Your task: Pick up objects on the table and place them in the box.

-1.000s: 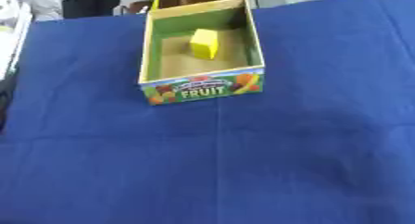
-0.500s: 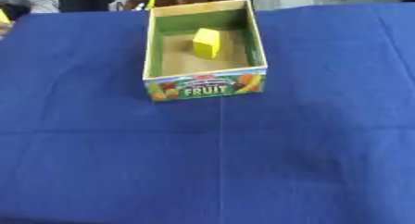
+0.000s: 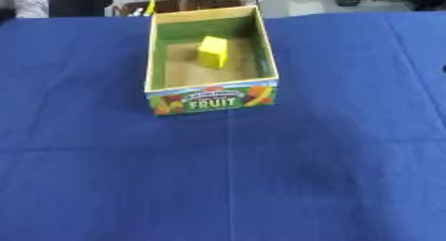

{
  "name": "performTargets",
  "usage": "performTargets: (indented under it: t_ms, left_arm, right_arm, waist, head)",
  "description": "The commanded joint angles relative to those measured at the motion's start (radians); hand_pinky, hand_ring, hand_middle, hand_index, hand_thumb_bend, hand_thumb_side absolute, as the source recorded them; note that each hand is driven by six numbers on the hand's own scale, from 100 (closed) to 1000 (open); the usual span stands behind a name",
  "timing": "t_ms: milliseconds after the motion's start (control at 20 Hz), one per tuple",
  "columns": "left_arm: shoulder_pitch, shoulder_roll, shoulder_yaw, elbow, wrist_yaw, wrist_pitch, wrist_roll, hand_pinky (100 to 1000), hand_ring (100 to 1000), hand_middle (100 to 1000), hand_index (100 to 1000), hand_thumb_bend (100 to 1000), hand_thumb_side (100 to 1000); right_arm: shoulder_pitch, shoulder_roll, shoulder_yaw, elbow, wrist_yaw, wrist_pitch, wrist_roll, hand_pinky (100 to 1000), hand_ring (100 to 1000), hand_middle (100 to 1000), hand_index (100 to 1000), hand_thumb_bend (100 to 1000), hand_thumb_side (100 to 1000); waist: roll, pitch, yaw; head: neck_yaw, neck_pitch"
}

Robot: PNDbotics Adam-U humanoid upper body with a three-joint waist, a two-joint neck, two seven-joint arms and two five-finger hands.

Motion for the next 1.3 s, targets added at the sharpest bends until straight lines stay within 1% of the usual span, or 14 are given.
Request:
performTargets:
  t_ms: [50, 650, 850, 1050, 1150, 1300]
  left_arm:
    - [-0.002, -0.005, 0.012, -0.012, 0.026, -0.001, 0.001, 383, 527, 561, 723, 280, 795]
    - [0.014, -0.072, 0.011, -0.023, 0.062, -0.006, 0.001, 380, 517, 550, 710, 245, 770]
    - [0.020, -0.084, 0.008, -0.022, 0.066, -0.006, -0.002, 379, 516, 549, 709, 243, 769]
    - [0.028, -0.093, 0.003, -0.015, 0.070, -0.003, -0.008, 378, 516, 549, 709, 240, 765]
    - [0.031, -0.100, 0.004, -0.013, 0.072, -0.003, -0.009, 378, 516, 549, 708, 238, 763]
    - [0.034, -0.102, 0.005, -0.012, 0.071, -0.002, -0.006, 378, 516, 548, 708, 238, 764]
  right_arm:
    - [-0.007, -0.007, -0.010, -0.015, 0.000, -0.003, -0.004, 781, 863, 681, 754, 100, 855]
    - [-0.003, -0.003, -0.017, -0.015, 0.001, -0.001, -0.012, 780, 862, 679, 754, 100, 854]
    - [-0.002, -0.002, -0.019, -0.015, 0.002, 0.000, -0.014, 780, 861, 678, 754, 100, 854]
    - [-0.002, 0.000, -0.017, -0.015, 0.004, 0.001, -0.012, 781, 862, 678, 755, 100, 855]
    - [-0.002, 0.000, -0.016, -0.015, 0.004, 0.000, -0.010, 781, 862, 678, 755, 100, 854]
    - [-0.002, 0.000, -0.018, -0.015, 0.006, 0.001, -0.011, 781, 862, 678, 755, 100, 855]
  waist:
    - [-0.003, -0.012, 0.002]
    - [-0.011, -0.015, 0.012]
    - [-0.012, -0.016, 0.016]
    - [-0.014, -0.013, 0.019]
    - [-0.015, -0.011, 0.019]
    - [-0.014, -0.011, 0.020]
  head:
    - [0.004, -0.014]
    - [-0.012, -0.014]
    - [-0.037, -0.015]
    - [-0.071, -0.025]
    - [-0.079, -0.028]
    - [-0.080, -0.028]
